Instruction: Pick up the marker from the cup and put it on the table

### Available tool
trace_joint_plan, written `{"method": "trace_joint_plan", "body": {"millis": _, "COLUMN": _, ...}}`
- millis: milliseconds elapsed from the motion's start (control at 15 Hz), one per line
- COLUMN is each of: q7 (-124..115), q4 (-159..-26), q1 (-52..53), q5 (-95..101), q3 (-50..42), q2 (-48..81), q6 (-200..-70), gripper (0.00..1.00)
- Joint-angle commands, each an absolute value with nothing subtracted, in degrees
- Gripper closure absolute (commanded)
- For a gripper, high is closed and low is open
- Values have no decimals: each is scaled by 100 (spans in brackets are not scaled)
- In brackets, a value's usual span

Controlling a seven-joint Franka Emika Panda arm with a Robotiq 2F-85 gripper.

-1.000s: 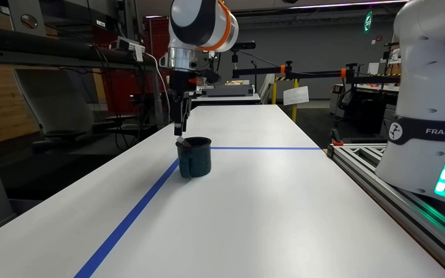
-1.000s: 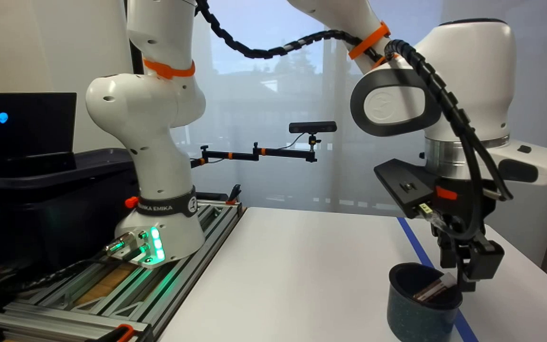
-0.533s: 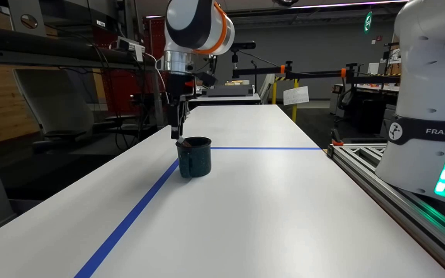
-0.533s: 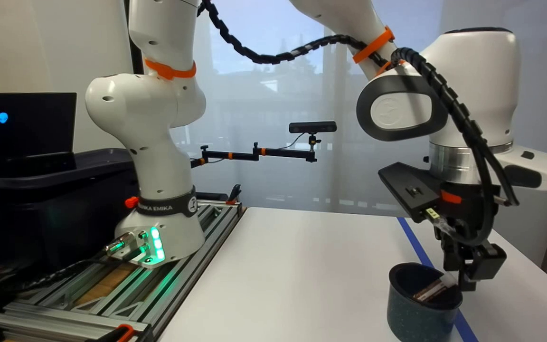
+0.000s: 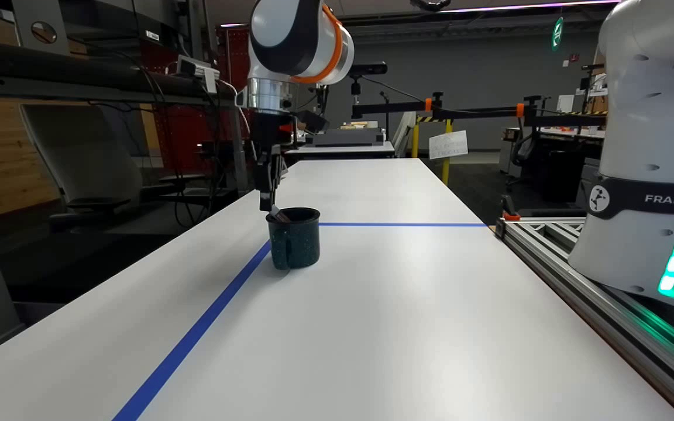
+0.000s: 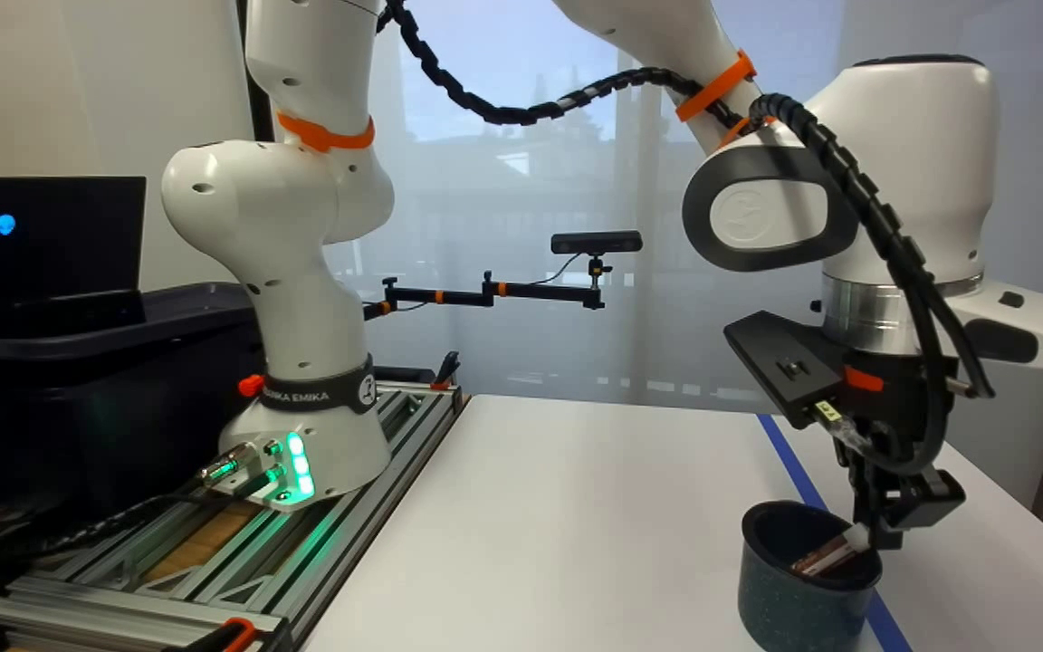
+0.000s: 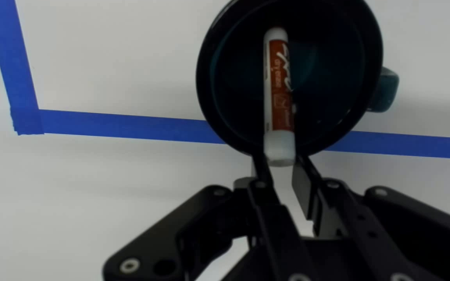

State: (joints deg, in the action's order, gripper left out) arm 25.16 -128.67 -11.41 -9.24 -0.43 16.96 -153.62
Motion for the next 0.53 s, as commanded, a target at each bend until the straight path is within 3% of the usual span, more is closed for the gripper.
{"method": "trace_joint_plan", "body": {"millis": 0, "q7": 2478, "q4": -12996, "q1": -1208, "q5": -933, "q3": 9, "q2": 1285, "q6": -15174, "gripper": 95}}
{"method": "trace_joint_plan", "body": {"millis": 467, "q7": 2384, "q4": -13235, "q1": -1147, "q5": -897, "q3": -193, "q2": 584, "q6": -15157, "gripper": 95}}
